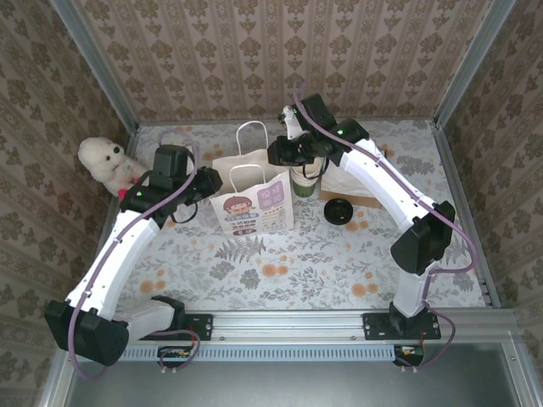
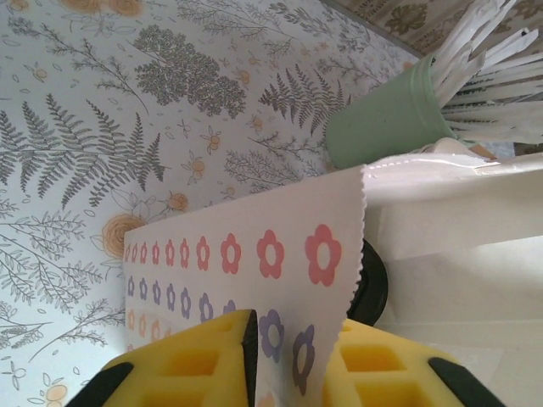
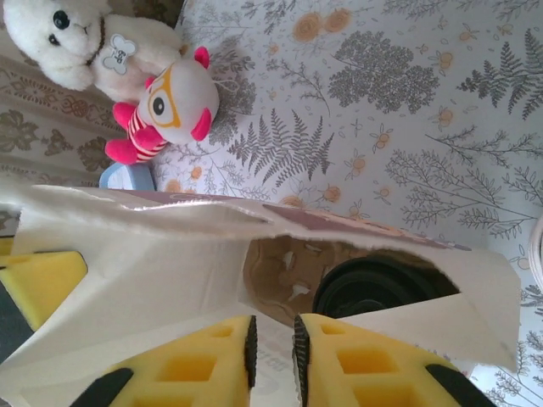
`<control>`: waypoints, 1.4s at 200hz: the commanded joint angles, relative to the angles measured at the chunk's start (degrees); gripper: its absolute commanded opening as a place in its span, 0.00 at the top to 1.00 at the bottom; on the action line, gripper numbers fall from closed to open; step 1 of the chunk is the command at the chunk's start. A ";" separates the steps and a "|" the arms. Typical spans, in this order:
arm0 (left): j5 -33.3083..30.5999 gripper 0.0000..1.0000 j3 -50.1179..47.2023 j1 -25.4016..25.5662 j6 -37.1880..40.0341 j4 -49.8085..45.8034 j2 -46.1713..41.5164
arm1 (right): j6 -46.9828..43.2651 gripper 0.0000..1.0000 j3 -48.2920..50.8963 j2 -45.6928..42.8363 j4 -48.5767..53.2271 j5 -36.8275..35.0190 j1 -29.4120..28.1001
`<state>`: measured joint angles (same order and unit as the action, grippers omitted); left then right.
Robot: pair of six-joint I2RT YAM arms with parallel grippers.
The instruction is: Pack the takeout coffee
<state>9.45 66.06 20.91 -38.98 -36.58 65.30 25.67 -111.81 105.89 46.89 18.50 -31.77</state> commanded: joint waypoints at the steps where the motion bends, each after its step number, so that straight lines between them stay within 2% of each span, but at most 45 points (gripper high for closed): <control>1: 2.41 0.73 1.23 -1.96 2.42 0.89 1.02 | -0.40 0.67 -0.25 -1.97 3.16 -4.77 0.19; 33: 6.34 0.67 2.66 -3.27 5.42 1.47 3.74 | -1.23 0.41 1.05 -5.57 5.17 -12.56 1.06; 53: 8.09 0.69 3.71 -3.76 7.02 2.66 5.86 | -1.46 0.35 4.43 -8.22 3.88 -18.98 2.78; 73: 8.60 0.71 5.32 -4.02 9.11 3.49 7.85 | -2.73 0.36 7.20 -9.38 2.28 -19.06 6.11; 102: 8.82 0.74 8.60 -4.58 12.55 2.75 11.35 | -6.18 0.47 6.44 -7.05 2.79 -15.79 11.11; 144: 10.65 0.74 11.93 -5.09 14.27 1.87 14.19 | -5.36 0.54 3.09 -2.87 3.46 -21.09 14.33; 162: 10.42 0.64 12.25 -5.25 14.06 0.52 13.36 | -5.07 0.55 3.45 -2.53 2.76 -20.34 15.76; 186: 11.03 0.52 11.23 -6.38 14.44 -0.28 9.83 | -5.36 0.56 5.08 -3.19 0.59 -13.25 18.54; 206: 12.86 0.39 8.95 -7.81 16.74 1.91 5.73 | -5.25 0.59 5.87 -3.28 -1.34 -8.66 20.96; 229: 10.21 0.21 5.34 -9.81 17.60 5.57 0.72 | -5.66 0.62 5.96 -2.64 -4.04 -3.59 22.46; 242: 8.55 0.13 3.85 -10.73 16.99 7.46 -1.38 | -5.88 0.64 5.00 -1.80 -3.85 -3.57 22.48; 257: 6.43 0.05 2.11 -11.45 15.85 9.57 -3.07 | -3.52 0.69 4.71 -0.96 -3.40 -7.60 22.66; 280: 4.31 0.02 0.81 -12.37 14.34 10.58 -3.77 | 0.30 0.72 6.60 -0.37 -4.40 -8.18 23.89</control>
<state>17.04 68.79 9.50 -23.29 -29.08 61.71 22.33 -106.39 103.88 43.97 10.74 -8.82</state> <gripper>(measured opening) 0.968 0.286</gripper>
